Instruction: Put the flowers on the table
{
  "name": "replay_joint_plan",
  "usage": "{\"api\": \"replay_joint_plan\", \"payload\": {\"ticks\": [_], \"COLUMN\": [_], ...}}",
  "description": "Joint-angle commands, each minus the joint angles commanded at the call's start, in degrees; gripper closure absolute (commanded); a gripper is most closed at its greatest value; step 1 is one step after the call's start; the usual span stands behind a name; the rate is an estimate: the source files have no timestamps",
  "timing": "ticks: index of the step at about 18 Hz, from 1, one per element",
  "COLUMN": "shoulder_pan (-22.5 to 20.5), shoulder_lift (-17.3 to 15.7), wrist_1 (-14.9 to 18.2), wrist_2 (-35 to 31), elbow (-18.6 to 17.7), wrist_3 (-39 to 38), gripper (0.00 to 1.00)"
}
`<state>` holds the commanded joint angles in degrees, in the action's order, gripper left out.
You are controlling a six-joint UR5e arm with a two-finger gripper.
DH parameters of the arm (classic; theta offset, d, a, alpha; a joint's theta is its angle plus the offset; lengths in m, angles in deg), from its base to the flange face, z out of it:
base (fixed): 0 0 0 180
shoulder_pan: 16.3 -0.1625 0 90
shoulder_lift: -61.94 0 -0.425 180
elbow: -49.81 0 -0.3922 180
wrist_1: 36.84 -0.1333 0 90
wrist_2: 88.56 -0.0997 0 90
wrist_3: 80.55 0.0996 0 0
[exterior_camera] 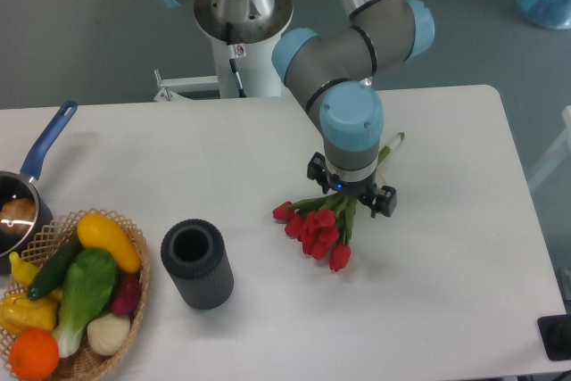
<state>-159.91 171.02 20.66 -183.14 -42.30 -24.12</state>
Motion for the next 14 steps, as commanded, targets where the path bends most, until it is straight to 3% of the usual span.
{"api": "replay_joint_plan", "payload": {"ticks": [4,8,14], "shoulder_pan": [-2.01,-3.51,-4.66], "shoulder_lift": [-2.90,-6.07,-7.74], "wrist_1": [-2.83,-3.09,-2.83], "wrist_2": [4.05,4.23,4.49], "elbow": [0.09,-0.17,-0.26], "wrist_3": [0.53,4.12,5.89], "gripper": [0.00,0.00,0.00]}}
